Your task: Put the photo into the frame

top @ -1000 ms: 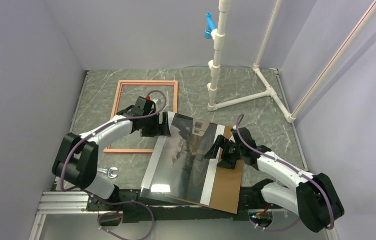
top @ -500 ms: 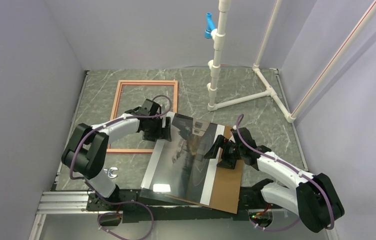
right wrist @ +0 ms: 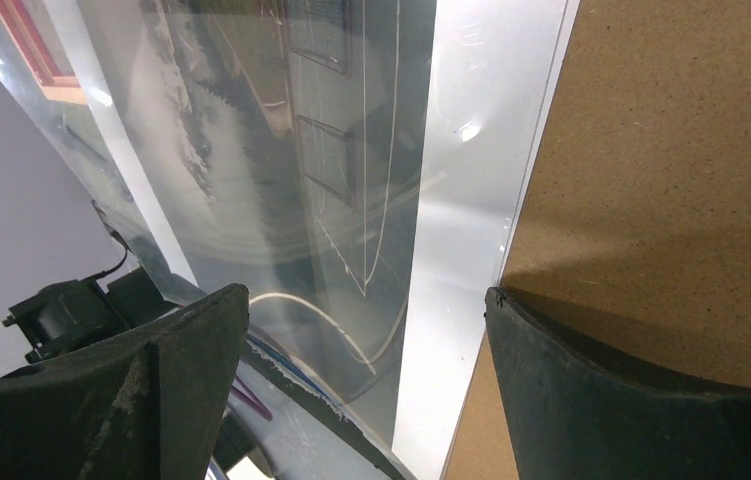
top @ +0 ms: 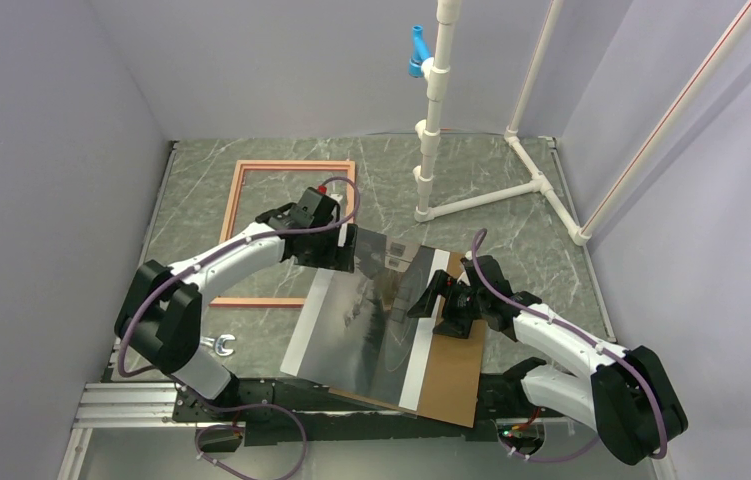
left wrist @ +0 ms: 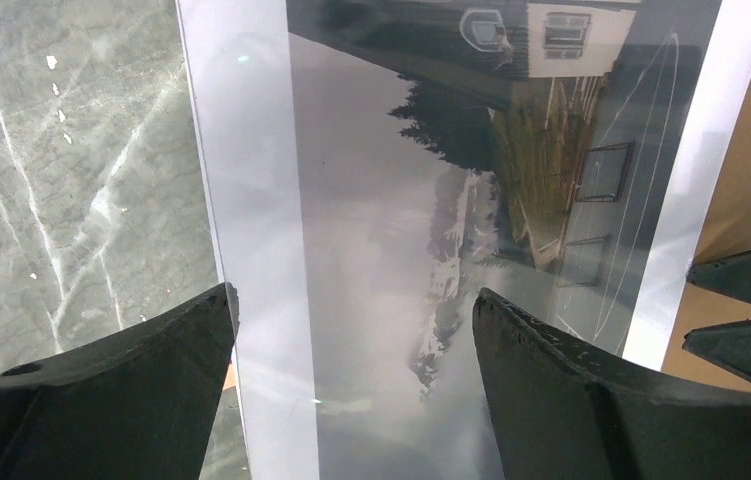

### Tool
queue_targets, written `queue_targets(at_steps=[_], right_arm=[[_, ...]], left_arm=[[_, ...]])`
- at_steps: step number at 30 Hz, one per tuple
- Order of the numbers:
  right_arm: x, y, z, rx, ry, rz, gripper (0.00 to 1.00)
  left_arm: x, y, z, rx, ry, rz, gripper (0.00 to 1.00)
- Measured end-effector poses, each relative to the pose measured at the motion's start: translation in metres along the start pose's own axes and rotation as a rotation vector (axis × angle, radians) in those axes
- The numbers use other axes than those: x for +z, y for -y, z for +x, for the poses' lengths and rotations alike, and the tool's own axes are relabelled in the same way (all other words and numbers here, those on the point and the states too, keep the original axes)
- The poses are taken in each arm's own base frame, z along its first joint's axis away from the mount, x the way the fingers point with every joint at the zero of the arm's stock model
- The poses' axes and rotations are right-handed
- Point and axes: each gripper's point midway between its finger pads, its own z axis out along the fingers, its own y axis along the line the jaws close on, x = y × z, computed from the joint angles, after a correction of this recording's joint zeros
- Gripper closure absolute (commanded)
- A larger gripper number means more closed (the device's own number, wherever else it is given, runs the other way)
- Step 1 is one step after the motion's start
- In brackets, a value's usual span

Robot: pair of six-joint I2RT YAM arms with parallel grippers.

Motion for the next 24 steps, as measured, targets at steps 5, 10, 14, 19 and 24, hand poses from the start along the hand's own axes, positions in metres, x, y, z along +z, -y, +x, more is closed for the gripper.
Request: queue_targets(at_steps=[5, 10, 14, 19, 24], right_arm=[[0.000, 0.000, 0.000, 0.000, -0.001, 0.000, 0.09], [-0.001, -0.001, 0.000, -0.002, 0.000, -0.004, 0.09], [-0.006, -0.002, 0.001, -0.013, 0.007, -0.008, 0.09], [-0.013, -0.006, 0.003, -0.024, 0.016, -0.026, 0.08], [-0.014, -0.009, 0.005, -0.025, 0.001, -0.043, 0.08]], left_arm=[[-0.003, 0.005, 0.001, 0.028, 0.011, -0.014, 0.14], [-0.001, 0.001, 0.002, 0.021, 0.013, -0.020, 0.20], [0.002, -0.011, 0.011, -0.018, -0.003, 0.000, 0.25], [-0.005, -0.016, 0.025, -0.113, -0.007, 0.137, 0.30], [-0.017, -0.003, 0.021, -0.150, 0.031, 0.302, 0.36]])
